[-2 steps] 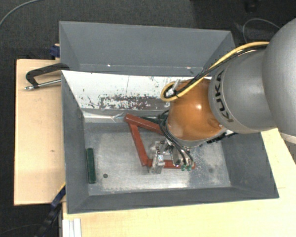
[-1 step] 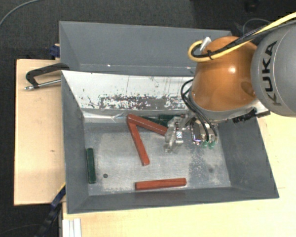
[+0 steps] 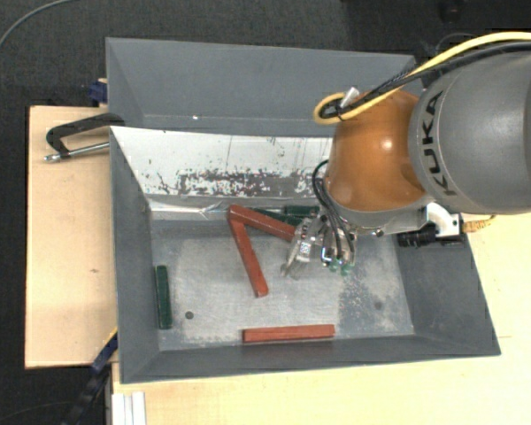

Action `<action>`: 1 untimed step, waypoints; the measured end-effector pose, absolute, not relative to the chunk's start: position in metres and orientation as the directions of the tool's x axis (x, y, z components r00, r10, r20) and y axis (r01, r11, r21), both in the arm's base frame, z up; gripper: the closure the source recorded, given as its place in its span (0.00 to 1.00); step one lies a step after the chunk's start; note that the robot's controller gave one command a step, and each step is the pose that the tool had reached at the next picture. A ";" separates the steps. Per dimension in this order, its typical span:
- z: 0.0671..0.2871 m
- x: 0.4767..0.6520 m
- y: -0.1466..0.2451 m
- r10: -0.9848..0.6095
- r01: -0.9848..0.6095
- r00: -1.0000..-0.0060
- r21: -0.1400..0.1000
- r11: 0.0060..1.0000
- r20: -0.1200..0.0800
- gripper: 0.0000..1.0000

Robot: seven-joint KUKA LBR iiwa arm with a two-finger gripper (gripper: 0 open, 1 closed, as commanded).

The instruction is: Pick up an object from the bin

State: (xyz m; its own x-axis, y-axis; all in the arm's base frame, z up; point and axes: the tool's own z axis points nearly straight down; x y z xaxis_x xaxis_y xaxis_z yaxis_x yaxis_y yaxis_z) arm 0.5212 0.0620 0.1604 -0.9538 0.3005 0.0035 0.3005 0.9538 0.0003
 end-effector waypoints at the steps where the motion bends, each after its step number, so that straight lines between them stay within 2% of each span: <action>1: 0.174 0.508 0.108 0.299 0.299 -0.954 0.004 0.954 -0.002 1.00</action>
Offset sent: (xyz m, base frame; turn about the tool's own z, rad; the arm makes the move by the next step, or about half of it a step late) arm -0.0136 0.0418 0.0128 0.0047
